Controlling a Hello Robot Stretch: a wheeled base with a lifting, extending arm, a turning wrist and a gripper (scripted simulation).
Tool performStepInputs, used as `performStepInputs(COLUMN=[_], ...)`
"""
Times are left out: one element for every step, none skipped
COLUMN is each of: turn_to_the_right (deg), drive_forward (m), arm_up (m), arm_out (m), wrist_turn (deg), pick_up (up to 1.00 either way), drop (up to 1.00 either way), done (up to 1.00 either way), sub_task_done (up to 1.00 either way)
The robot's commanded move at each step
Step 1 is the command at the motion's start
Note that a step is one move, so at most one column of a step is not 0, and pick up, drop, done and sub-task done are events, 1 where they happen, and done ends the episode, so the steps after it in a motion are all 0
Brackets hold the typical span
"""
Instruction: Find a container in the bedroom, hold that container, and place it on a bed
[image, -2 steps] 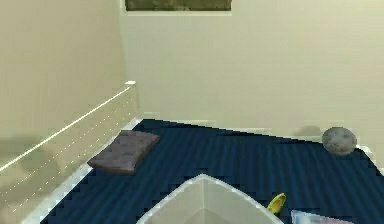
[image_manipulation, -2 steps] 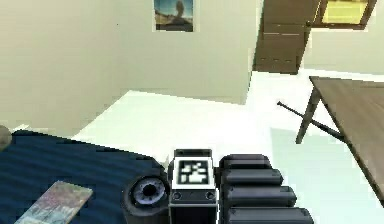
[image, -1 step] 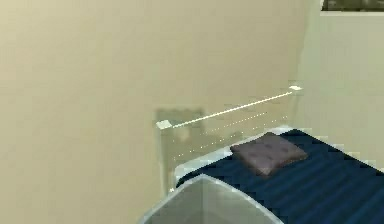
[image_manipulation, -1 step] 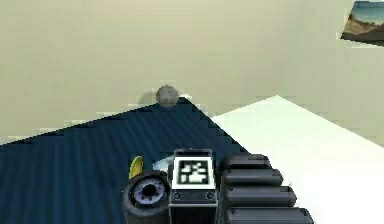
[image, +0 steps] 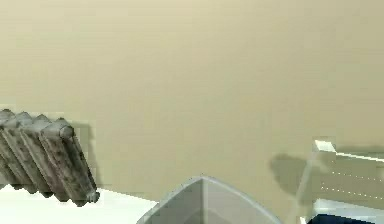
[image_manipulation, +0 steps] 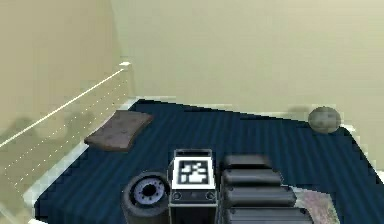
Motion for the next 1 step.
performStepInputs(turn_to_the_right=[-45.0], drive_forward=[0.00], arm_up=[0.00], arm_out=[0.00], wrist_turn=[0.0], pick_up=[0.00], drop=[0.00], done=[0.00], sub_task_done=[0.00])
